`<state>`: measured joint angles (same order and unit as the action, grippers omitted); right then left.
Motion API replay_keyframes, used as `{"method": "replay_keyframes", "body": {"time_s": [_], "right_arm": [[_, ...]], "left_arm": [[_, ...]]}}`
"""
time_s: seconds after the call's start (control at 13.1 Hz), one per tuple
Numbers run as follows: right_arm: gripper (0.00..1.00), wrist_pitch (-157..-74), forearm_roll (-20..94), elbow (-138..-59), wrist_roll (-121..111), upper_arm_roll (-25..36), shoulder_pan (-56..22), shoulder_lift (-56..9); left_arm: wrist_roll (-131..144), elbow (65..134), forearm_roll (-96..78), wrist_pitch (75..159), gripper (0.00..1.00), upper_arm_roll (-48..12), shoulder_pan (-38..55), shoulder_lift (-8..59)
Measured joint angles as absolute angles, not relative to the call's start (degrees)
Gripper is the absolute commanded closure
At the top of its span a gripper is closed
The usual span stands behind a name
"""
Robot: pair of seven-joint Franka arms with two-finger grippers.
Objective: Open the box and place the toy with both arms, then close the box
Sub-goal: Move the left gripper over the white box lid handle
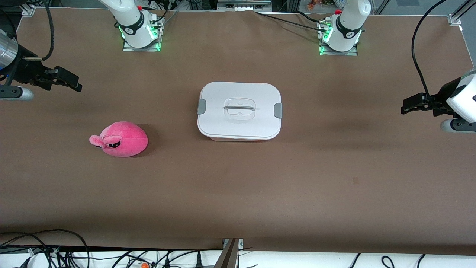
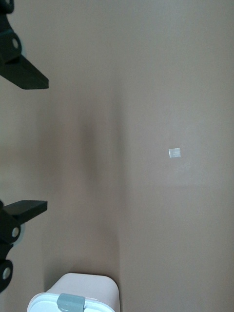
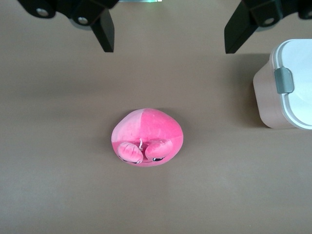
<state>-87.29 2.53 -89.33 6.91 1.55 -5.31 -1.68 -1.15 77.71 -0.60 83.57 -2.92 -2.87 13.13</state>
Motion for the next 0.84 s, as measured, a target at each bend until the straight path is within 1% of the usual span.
{"method": "replay_keyframes", "body": {"time_s": [0.23, 0.53, 0.84], "right_arm": [[0.0, -87.3, 2.0, -89.3, 6.9, 0.3, -5.4, -1.0], [0.0, -87.1, 1.9, -89.3, 6.9, 0.3, -5.4, 0.0], [0.0, -87.1, 1.9, -89.3, 6.9, 0.3, -5.4, 0.0]], "left_arm": [[-1.2, 77.7, -0.6, 83.6, 0.0, -2.9, -2.9, 13.1], [-1.2, 77.7, -0.8, 83.6, 0.0, -3.1, -2.7, 13.1], [-1.2, 77.7, -4.7, 83.6, 0.0, -3.4, -1.4, 13.5]]}}
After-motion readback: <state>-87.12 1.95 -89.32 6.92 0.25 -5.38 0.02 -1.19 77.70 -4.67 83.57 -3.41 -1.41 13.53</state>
